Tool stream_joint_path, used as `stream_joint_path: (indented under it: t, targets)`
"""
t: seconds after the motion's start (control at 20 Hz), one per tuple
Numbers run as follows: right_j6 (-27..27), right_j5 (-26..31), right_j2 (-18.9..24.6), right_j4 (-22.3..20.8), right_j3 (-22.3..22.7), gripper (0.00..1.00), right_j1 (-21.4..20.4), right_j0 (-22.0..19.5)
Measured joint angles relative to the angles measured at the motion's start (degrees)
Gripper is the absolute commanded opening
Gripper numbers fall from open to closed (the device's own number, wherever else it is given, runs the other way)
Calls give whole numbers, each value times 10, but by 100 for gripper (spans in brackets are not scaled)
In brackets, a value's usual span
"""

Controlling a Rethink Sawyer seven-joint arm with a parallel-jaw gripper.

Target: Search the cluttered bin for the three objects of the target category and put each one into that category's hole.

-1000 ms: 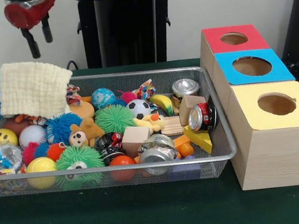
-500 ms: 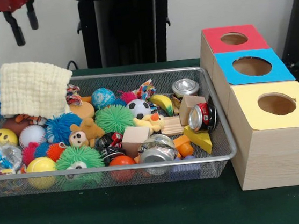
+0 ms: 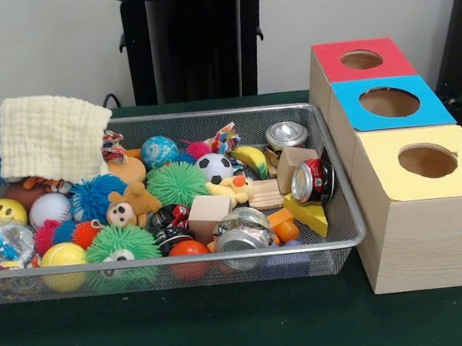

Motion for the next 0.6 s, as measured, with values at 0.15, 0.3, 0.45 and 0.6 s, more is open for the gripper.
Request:
stream_joint_path:
  t: [0.15, 0.3, 0.45, 0.6]
  targets:
    - [-20, -19, 30, -25, -7, 100, 0, -15]
    - [-41, -39, 58, -47, -7, 100, 0, -30]
    - [-65, -65, 84, -74, -7, 100, 0, -42]
    - [-88, -82, 106, -97, -6, 100, -2, -51]
